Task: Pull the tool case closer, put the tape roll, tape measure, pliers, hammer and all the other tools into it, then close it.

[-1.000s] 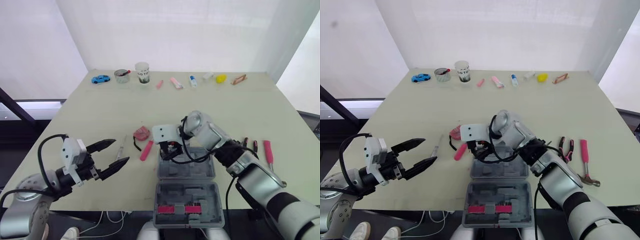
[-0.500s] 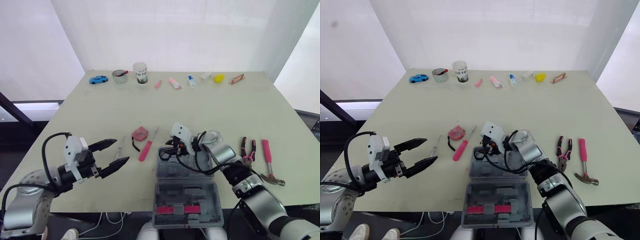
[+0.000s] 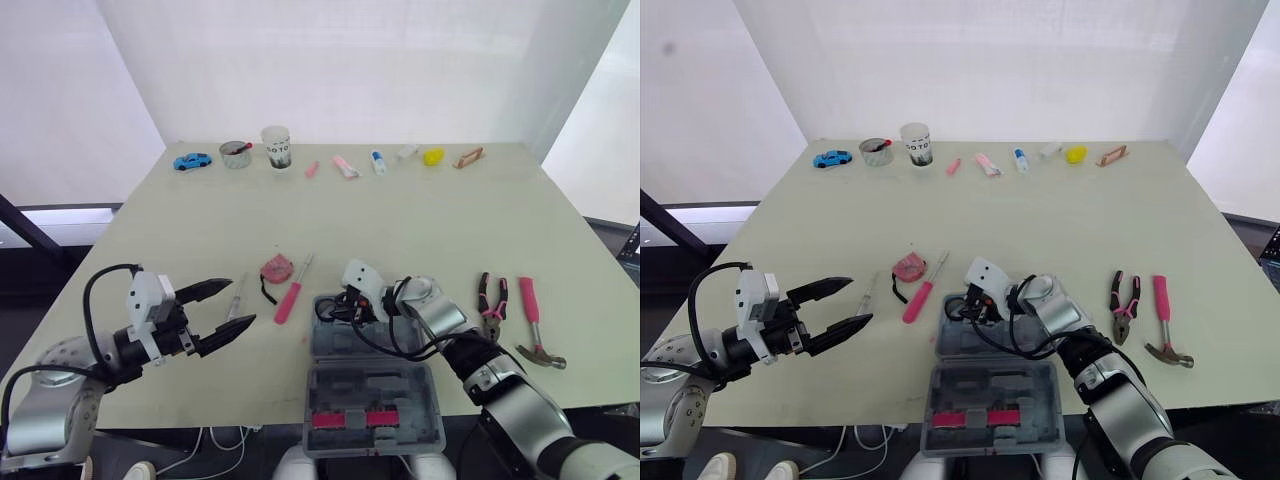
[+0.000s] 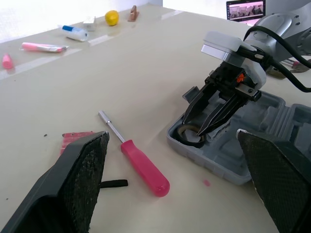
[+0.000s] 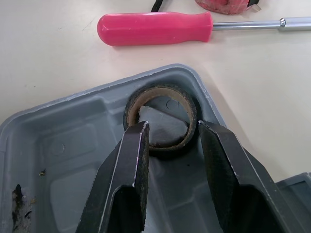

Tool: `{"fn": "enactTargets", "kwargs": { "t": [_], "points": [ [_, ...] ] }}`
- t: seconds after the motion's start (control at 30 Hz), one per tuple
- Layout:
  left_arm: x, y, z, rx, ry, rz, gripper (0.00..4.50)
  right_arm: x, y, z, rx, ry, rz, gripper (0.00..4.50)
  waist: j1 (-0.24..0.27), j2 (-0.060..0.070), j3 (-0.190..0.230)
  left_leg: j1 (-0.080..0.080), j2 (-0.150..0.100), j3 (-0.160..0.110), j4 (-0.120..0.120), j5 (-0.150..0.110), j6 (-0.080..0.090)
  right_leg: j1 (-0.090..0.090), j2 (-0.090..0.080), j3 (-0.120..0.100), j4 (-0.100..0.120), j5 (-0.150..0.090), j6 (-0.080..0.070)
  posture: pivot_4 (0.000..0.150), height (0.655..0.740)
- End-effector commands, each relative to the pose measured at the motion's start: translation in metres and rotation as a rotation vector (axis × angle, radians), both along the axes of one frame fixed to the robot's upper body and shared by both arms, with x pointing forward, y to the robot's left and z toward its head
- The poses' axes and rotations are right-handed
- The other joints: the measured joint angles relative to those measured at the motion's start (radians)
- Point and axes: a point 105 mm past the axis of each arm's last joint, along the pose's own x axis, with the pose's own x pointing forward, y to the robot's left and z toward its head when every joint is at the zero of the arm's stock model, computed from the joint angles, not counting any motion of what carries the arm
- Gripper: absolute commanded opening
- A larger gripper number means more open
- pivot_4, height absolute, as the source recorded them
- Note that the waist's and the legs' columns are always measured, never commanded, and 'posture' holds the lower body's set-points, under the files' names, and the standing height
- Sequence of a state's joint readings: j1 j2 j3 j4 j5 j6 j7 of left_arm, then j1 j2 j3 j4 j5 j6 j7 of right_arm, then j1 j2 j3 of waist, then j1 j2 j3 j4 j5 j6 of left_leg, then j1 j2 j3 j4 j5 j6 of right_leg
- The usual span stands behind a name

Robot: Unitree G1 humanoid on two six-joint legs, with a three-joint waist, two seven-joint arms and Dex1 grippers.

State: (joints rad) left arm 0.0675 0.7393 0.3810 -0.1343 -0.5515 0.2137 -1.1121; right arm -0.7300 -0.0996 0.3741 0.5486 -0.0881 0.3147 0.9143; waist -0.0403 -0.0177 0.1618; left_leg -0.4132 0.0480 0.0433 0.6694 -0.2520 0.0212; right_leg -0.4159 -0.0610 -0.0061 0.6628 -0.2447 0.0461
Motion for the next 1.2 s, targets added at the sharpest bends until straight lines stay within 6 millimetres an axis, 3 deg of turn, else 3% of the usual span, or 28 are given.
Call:
{"fn": "enactTargets", "kwargs": {
  "t": [0.03,0.17,0.3,0.4,0.5,0.77,0.93,1.07,1.2],
  "points": [
    [0.001,0.000,0.006,0.017,-0.028,-0.016,4.50,-0.004,0.007,0.024,0.096,-0.037,0.037,1.69,0.000,0.000,0.000,0.000,0.000,0.000,0.000,0.000,0.000,0.000,0.000,0.000,0.000,0.000,0.000,0.150,0.7400],
    [0.003,0.003,0.004,-0.004,-0.014,-0.008,4.50,-0.010,0.011,0.057,0.243,-0.083,0.057,1.69,0.002,0.000,0.000,-0.001,0.000,0.000,0.000,0.000,0.000,-0.001,0.000,0.000,0.000,0.000,0.000,0.150,0.7400],
    [0.005,0.004,0.005,-0.018,-0.009,-0.013,4.50,-0.013,0.001,0.076,0.346,-0.126,0.009,1.69,0.002,0.000,0.000,-0.001,0.000,0.000,0.000,0.000,0.000,-0.001,0.000,-0.001,0.000,0.000,0.000,0.150,0.7400],
    [0.009,0.007,0.004,-0.051,-0.006,0.013,4.50,-0.012,-0.028,0.098,0.493,-0.195,-0.097,1.69,0.008,0.000,0.000,-0.001,0.000,-0.001,0.000,0.000,0.000,0.000,0.000,-0.001,-0.001,0.000,0.000,0.150,0.7400],
    [0.007,0.010,0.001,-0.092,0.018,0.010,4.50,-0.015,-0.063,0.104,0.516,-0.221,-0.194,1.69,0.012,0.000,0.000,-0.001,0.000,0.000,0.000,0.000,0.000,0.000,-0.001,-0.001,-0.001,0.000,0.000,0.150,0.7400],
    [0.002,0.036,-0.018,-0.106,0.047,0.120,4.50,-0.036,-0.165,0.077,0.473,-0.272,-0.500,1.69,0.025,0.000,0.000,-0.001,0.000,0.000,-0.001,0.000,0.000,0.000,0.000,-0.001,-0.001,0.000,0.000,0.150,0.7400],
    [-0.003,0.055,-0.029,-0.115,0.059,0.205,4.50,-0.067,-0.219,0.059,0.457,-0.294,-0.666,1.69,0.027,0.000,0.000,0.000,0.000,0.002,-0.001,0.000,0.000,0.000,-0.001,0.001,-0.002,-0.002,-0.002,0.150,0.7400],
    [-0.018,0.074,-0.051,-0.099,0.121,0.286,4.50,-0.104,-0.269,0.044,0.439,-0.305,-0.829,1.69,0.028,-0.001,-0.001,0.001,0.000,0.003,0.000,0.000,0.000,0.000,0.000,0.002,-0.001,-0.002,-0.003,0.150,0.7400],
    [-0.031,0.084,-0.066,-0.094,0.165,0.335,4.50,-0.133,-0.296,0.031,0.409,-0.303,-0.924,3.45,0.027,-0.001,0.000,0.002,0.001,0.003,-0.001,0.000,0.001,0.001,0.000,0.002,-0.003,-0.003,-0.003,0.150,0.7400]
  ]
}}
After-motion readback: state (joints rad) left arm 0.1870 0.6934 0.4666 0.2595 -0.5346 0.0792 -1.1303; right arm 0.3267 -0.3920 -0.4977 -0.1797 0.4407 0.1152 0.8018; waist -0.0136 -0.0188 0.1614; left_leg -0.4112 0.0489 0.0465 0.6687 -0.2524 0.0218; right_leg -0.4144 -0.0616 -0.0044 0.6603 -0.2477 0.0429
